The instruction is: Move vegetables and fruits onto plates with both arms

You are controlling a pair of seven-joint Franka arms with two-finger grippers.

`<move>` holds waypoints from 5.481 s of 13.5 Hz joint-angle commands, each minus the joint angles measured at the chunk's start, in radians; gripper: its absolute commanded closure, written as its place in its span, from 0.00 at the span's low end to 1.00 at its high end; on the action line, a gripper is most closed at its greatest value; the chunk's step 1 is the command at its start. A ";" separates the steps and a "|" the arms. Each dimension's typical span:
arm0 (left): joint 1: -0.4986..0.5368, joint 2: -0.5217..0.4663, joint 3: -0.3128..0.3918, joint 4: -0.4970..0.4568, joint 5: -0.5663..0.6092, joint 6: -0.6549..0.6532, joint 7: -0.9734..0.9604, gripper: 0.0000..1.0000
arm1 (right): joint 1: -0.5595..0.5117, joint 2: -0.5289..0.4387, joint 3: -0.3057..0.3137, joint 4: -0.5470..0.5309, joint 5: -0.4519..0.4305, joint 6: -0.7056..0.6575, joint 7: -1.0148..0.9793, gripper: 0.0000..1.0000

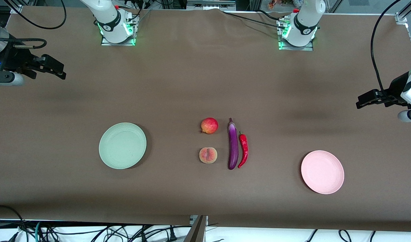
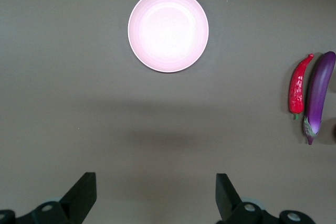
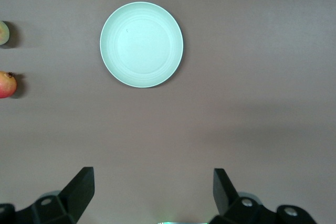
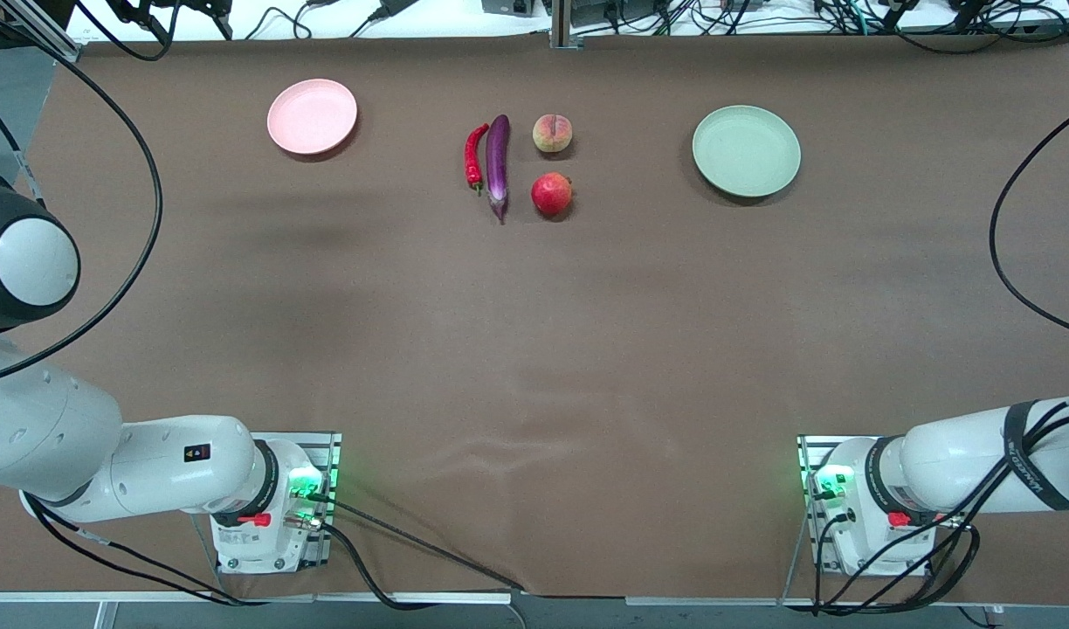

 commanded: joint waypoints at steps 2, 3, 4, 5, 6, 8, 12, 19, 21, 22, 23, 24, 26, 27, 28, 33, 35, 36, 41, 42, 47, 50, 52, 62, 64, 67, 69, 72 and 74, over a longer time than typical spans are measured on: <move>-0.003 0.014 -0.001 0.031 0.023 -0.022 0.019 0.00 | -0.015 0.009 0.009 0.013 -0.026 -0.012 0.015 0.00; -0.003 0.017 -0.001 0.031 0.021 -0.022 0.019 0.00 | -0.015 0.009 0.009 0.013 -0.026 -0.012 0.015 0.00; -0.003 0.034 -0.001 0.033 0.016 -0.022 0.019 0.00 | -0.015 0.009 0.009 0.013 -0.026 -0.016 0.016 0.00; 0.001 0.039 -0.001 0.037 0.006 -0.022 0.019 0.00 | -0.015 0.009 0.009 0.013 -0.026 -0.016 0.016 0.00; 0.003 0.040 -0.001 0.043 0.004 -0.022 0.014 0.00 | -0.014 0.007 0.009 0.013 -0.023 -0.016 0.016 0.00; 0.000 0.043 0.002 0.045 0.019 -0.021 0.016 0.00 | -0.009 0.006 0.013 0.015 -0.025 -0.018 0.016 0.00; -0.014 0.092 -0.006 0.039 0.077 -0.016 0.027 0.00 | -0.008 0.006 0.013 0.013 -0.028 -0.016 0.016 0.00; -0.022 0.206 -0.006 0.036 -0.018 0.083 -0.061 0.00 | -0.008 0.007 0.015 0.013 -0.028 -0.013 0.016 0.00; -0.086 0.282 -0.010 0.040 -0.048 0.192 -0.107 0.00 | -0.008 0.007 0.015 0.013 -0.028 -0.012 0.016 0.00; -0.133 0.316 -0.010 0.040 -0.050 0.252 -0.157 0.00 | -0.008 0.007 0.015 0.013 -0.026 -0.012 0.016 0.00; -0.170 0.348 -0.010 0.042 -0.050 0.290 -0.224 0.00 | -0.008 0.007 0.015 0.013 -0.026 -0.013 0.016 0.00; -0.205 0.380 -0.012 0.043 -0.048 0.326 -0.283 0.00 | -0.008 0.007 0.015 0.013 -0.026 -0.015 0.016 0.00; -0.278 0.454 -0.010 0.043 -0.048 0.431 -0.366 0.00 | -0.008 0.007 0.015 0.013 -0.026 -0.013 0.016 0.00; -0.305 0.488 -0.010 0.043 -0.048 0.500 -0.372 0.00 | -0.008 0.007 0.015 0.013 -0.026 -0.013 0.016 0.00; -0.319 0.514 -0.010 0.043 -0.048 0.552 -0.374 0.00 | -0.006 0.007 0.015 0.013 -0.025 -0.016 0.016 0.00; -0.428 0.600 -0.010 0.037 -0.034 0.720 -0.469 0.00 | -0.008 0.007 0.015 0.012 -0.025 -0.019 0.016 0.00; -0.462 0.628 -0.004 0.037 -0.034 0.764 -0.496 0.00 | -0.008 0.007 0.015 0.012 -0.025 -0.019 0.016 0.00; -0.463 0.634 -0.003 0.036 -0.031 0.775 -0.500 0.00 | -0.008 0.007 0.015 0.012 -0.026 -0.019 0.018 0.00; -0.462 0.675 0.008 0.033 -0.028 0.852 -0.489 0.00 | -0.008 0.007 0.015 0.012 -0.025 -0.024 0.016 0.00; -0.462 0.686 0.011 0.036 -0.028 0.855 -0.487 0.00 | -0.008 0.007 0.015 0.013 -0.025 -0.024 0.016 0.00; -0.462 0.711 0.013 0.028 0.064 0.909 -0.496 0.00 | -0.004 0.019 0.015 0.016 -0.019 -0.012 0.019 0.00; -0.467 0.711 0.013 0.026 0.073 0.909 -0.497 0.63 | 0.011 0.074 0.021 0.022 -0.016 0.011 -0.007 0.00; -0.468 0.711 0.013 0.025 0.072 0.907 -0.498 1.00 | 0.043 0.085 0.019 0.019 -0.023 0.011 -0.001 0.00; -0.260 0.609 0.022 0.048 0.075 0.797 -0.119 1.00 | 0.261 0.323 0.024 0.021 0.015 0.204 0.268 0.00; -0.172 0.600 0.032 0.086 0.082 0.760 0.079 1.00 | 0.328 0.386 0.024 0.021 0.105 0.353 0.387 0.00; -0.115 0.618 0.042 0.098 0.081 0.769 0.200 1.00 | 0.449 0.511 0.022 0.024 0.139 0.602 0.586 0.00; -0.103 0.640 0.077 0.102 0.078 0.794 0.212 1.00 | 0.506 0.593 0.022 0.026 0.138 0.762 0.756 0.00; -0.092 0.663 0.080 0.103 0.078 0.847 0.211 0.71 | 0.603 0.706 0.006 0.087 0.113 0.866 0.907 0.00; -0.080 0.668 0.080 0.103 0.070 0.849 0.211 0.17 | 0.615 0.750 0.002 0.122 0.099 0.867 0.935 0.00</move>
